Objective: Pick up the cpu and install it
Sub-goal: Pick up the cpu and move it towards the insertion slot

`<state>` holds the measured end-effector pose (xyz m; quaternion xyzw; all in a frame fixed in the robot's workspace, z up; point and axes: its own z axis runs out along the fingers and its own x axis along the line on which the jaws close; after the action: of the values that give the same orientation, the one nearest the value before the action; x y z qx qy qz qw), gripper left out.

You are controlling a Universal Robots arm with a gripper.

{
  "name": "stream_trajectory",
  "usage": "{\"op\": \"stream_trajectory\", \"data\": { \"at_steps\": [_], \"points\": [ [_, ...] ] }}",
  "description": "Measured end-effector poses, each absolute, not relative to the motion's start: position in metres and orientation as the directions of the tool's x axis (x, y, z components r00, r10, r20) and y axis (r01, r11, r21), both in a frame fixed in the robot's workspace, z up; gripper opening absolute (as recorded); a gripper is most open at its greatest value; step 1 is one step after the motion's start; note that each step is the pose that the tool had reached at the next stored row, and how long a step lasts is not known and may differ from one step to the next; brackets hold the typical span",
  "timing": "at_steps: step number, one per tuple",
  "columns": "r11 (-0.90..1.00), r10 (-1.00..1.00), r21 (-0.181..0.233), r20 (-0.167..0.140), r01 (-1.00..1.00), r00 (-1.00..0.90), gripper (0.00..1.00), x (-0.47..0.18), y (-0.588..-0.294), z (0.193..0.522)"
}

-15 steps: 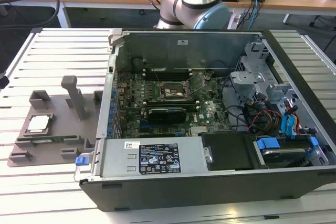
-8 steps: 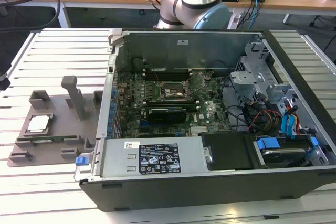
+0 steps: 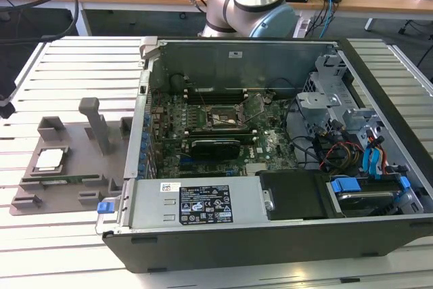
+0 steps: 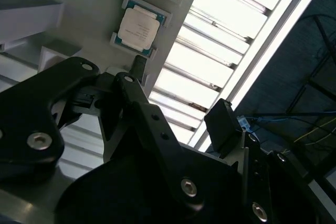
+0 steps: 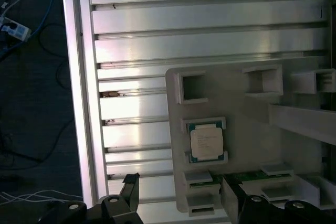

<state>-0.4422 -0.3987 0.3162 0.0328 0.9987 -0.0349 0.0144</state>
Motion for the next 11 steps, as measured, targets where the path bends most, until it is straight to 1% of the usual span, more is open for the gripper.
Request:
{"op": "stream_trajectory", "data": {
  "at_steps": [11],
  "points": [
    [0.995, 0.065, -0.069, -0.031, 0.067, -0.997, 0.72, -0.4422, -0.3988, 0.3081]
  ]
}}
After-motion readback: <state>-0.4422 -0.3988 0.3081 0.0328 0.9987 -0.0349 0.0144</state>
